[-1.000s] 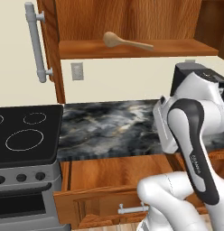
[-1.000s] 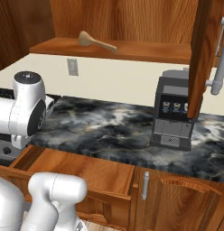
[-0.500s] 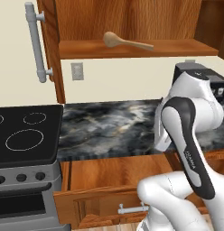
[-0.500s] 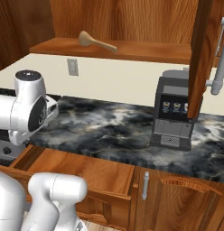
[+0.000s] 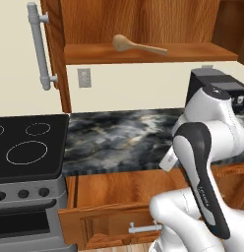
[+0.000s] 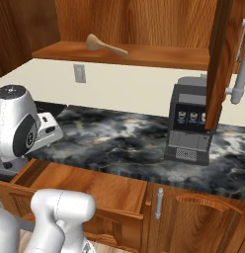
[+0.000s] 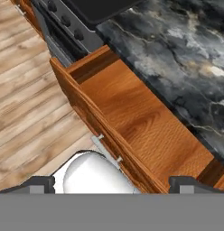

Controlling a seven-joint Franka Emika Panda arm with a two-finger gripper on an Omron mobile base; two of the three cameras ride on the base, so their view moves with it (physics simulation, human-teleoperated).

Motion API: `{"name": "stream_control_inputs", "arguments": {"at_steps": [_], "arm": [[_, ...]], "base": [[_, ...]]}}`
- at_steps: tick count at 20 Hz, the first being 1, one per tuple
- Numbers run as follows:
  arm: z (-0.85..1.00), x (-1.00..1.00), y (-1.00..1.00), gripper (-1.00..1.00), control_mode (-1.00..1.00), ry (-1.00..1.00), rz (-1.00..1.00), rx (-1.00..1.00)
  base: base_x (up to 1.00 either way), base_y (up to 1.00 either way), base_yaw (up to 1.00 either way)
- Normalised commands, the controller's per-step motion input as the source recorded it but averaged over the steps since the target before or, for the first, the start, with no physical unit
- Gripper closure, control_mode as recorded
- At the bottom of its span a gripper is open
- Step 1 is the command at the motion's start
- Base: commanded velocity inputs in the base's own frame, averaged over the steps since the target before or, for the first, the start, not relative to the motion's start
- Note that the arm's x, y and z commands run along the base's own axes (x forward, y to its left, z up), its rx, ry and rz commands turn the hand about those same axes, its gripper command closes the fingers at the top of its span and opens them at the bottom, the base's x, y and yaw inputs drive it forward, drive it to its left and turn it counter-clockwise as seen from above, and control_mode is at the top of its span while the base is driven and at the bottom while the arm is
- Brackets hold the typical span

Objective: Organize the utensils by type. Pick up the wooden spoons from the counter and place them in the open cabinet. Then pick up the metallic utensils from the counter and place them in the open drawer.

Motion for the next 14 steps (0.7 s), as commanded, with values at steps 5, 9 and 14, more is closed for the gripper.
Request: {"name": "stream_control_inputs", "arguments": {"at_steps": [5, 9, 14], "arm": [[-0.15, -0.22, 0.00, -1.00, -1.00, 0.00, -0.32, 0.01], [-0.05, -0.09, 0.00, -1.00, -1.00, 0.00, -0.14, 0.01], [0.00, -0.02, 0.00, -1.00, -1.00, 0.00, 0.00, 0.00]], "base": [[0.00, 0.00, 0.00], [0.00, 0.00, 0.00], [0.00, 0.00, 0.00]]}}
